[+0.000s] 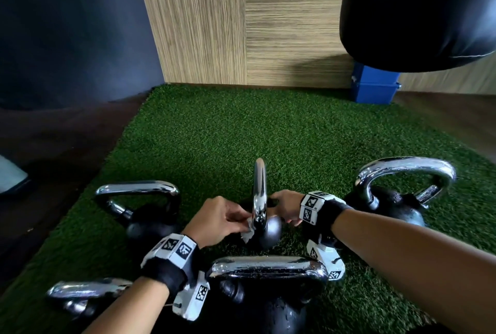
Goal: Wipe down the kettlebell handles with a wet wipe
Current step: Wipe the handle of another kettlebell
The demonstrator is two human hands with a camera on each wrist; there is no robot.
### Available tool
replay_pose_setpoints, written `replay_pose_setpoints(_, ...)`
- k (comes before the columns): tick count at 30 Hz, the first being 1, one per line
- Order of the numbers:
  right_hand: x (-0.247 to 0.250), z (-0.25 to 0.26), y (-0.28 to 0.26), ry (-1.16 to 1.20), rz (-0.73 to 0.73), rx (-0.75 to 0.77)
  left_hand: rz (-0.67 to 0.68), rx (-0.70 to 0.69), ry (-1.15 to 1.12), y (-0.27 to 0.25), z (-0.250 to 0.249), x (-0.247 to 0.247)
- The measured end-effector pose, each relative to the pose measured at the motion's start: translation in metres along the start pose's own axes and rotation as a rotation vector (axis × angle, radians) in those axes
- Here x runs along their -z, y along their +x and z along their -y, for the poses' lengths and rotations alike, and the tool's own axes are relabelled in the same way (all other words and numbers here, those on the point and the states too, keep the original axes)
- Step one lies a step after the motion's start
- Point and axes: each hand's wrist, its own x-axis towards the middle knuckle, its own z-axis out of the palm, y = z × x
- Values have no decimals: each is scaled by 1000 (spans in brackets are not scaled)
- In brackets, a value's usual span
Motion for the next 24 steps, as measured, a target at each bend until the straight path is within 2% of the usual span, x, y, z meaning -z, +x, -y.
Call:
replay_pose_setpoints(2, 14, -1, 3, -34, -173, 24, -16, 15, -41, 5, -5, 13)
replay_pose_setpoints(4, 28, -1, 2, 141, -388, 107, -102, 21, -169, 13, -12, 28)
replay_pose_setpoints(5, 34, 0, 0, 228, -451, 188, -147, 23, -235, 18, -17, 35)
replay_pose_setpoints(6, 40, 2, -1, 317, -456, 259, -178, 30, -305, 23, -22, 41)
replay_pose_setpoints(9, 53, 17, -10, 493, -286, 433, -215, 63, -521, 39, -36, 54)
replay_pose_setpoints(11, 54, 28, -14, 540, -212, 492, -215, 67, -575, 47, -43, 58)
replay_pose_setpoints(14, 53, 40, -17, 609, -186, 534, -186, 54, -603, 54, -48, 60)
replay_pose_setpoints(20, 55, 45, -21, 694, -161, 503, -239, -16, -442, 60, -49, 58)
replay_pose_setpoints(24, 53, 38, -17, 691, -212, 479, -160, 3, -256, 62, -48, 56)
